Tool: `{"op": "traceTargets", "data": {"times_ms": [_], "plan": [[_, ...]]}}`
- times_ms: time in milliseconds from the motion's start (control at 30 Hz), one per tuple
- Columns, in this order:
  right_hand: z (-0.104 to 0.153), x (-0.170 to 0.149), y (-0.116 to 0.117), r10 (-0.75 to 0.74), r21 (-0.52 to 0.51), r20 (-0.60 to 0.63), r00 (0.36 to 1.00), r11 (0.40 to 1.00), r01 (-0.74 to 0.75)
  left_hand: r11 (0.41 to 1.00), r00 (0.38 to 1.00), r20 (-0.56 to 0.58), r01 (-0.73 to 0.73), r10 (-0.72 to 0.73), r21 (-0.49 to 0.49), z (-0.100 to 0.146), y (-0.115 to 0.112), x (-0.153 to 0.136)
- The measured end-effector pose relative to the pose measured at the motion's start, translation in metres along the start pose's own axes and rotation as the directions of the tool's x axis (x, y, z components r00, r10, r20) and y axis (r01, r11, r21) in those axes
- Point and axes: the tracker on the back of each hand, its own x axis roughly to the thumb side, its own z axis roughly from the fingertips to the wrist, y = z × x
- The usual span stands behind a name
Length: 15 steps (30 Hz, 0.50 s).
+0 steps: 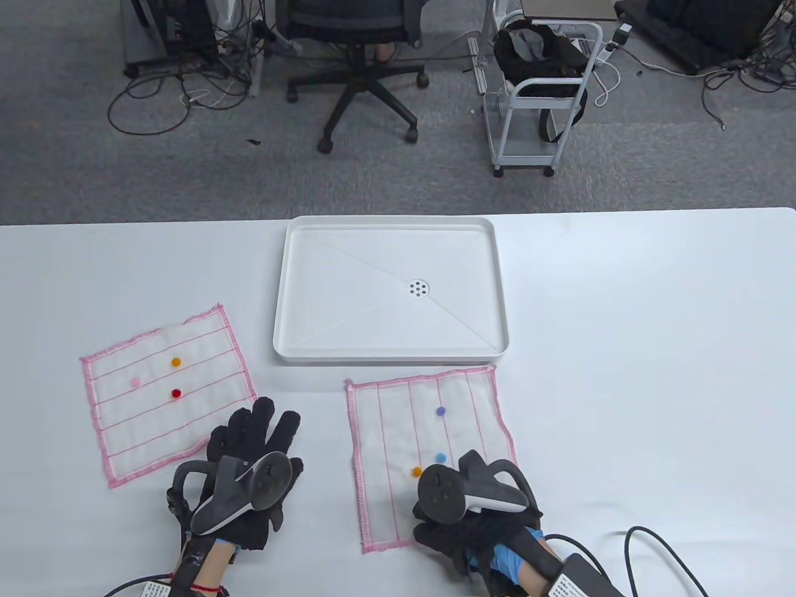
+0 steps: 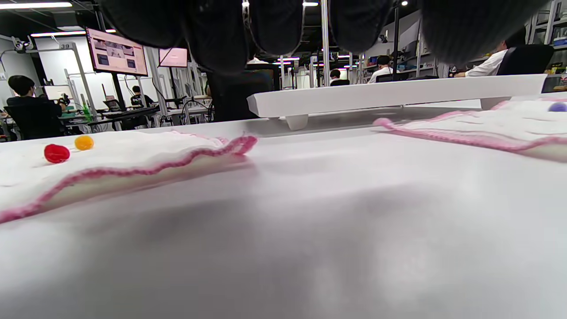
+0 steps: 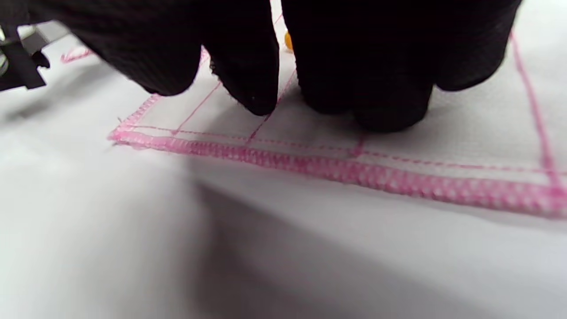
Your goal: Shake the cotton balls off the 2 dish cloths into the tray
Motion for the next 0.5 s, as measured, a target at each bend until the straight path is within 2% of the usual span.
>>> {"op": "traceTargets", "data": {"times_ms": [167,267,367,500], "plan": [[-0.009,0.017,-0.002,0.031,0.050,0.028,0.999,0.998,-0.032,1.000,1.000,-0.001,-0.008,0.008,-0.014,0.001,-0.001,0.001],[0.000,0.015,-0.006,-0.005,0.016,0.058,0.998,1.000,0.004,1.000,0.999,0.016,-0.027,0.028,-0.010,0.002,-0.002,0.003],[0.017,0.006,-0.018,-0.075,-0.078,0.101,0.992,0.994,0.083,0.990,0.991,0.050,-0.123,0.120,0.063,0.000,0.007,0.015],[0.040,-0.020,-0.038,-0.135,-0.266,0.048,0.990,0.953,0.143,0.998,0.998,0.030,-0.050,0.049,0.039,-0.006,0.021,0.037]]}}
